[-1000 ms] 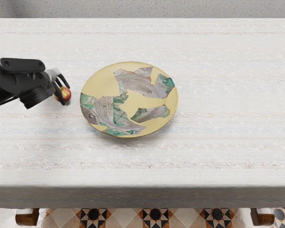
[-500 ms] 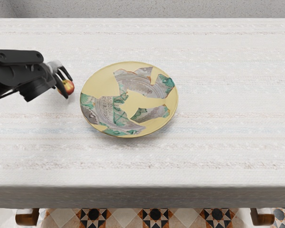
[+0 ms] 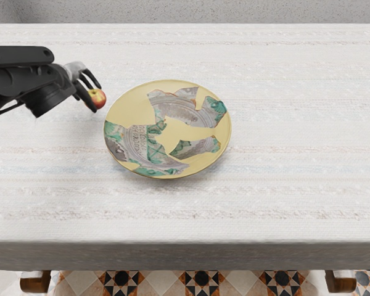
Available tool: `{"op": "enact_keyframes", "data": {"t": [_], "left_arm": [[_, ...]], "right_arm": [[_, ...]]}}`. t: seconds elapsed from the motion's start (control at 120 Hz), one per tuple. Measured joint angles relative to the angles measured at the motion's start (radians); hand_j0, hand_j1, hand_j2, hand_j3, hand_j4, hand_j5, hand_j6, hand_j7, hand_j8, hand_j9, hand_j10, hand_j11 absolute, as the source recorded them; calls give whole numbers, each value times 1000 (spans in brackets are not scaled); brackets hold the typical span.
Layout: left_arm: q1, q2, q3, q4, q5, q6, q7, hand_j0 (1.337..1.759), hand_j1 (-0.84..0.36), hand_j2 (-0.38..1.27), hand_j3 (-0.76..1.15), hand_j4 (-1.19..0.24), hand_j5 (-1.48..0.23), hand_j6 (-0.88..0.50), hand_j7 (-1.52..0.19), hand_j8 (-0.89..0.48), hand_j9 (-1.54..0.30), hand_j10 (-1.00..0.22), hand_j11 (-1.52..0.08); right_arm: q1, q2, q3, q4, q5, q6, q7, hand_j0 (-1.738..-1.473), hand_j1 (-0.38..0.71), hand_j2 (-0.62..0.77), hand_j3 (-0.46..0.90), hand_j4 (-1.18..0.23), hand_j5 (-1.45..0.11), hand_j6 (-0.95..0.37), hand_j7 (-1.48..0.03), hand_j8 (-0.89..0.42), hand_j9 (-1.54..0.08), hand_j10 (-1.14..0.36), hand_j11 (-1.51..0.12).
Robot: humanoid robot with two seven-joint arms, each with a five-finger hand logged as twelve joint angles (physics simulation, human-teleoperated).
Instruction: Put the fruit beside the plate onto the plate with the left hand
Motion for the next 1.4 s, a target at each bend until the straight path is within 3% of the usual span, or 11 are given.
{"op": "enact_keyframes", "data": {"t": [1.042, 1.208, 1.4], "left_arm": [[-17, -32, -110, -26, -1, 0, 0, 1658, -320, 327, 0, -610, -808, -497, -802, -555, -802, -613, -803], [-17, -31, -126, -45, 0, -3, -1, 1658, -118, 174, 0, -413, -544, -364, -541, -391, -541, -415, -542], [-24, 27, -144, -40, -2, -4, -1, 1658, -13, 99, 0, -313, -408, -294, -407, -304, -407, -313, -407]], "right_arm": [[0, 0, 0, 0, 0, 0, 0, -1658, -305, -7, 0, -37, -47, -37, -47, -37, -47, -37, -47], [0, 0, 0, 0, 0, 0, 0, -1658, -305, -7, 0, -37, -47, -37, -47, -37, -47, -37, -47], [0, 0, 0, 0, 0, 0, 0, -1658, -305, -7, 0, -37, -47, -37, -47, -37, -47, -37, -47]]}}
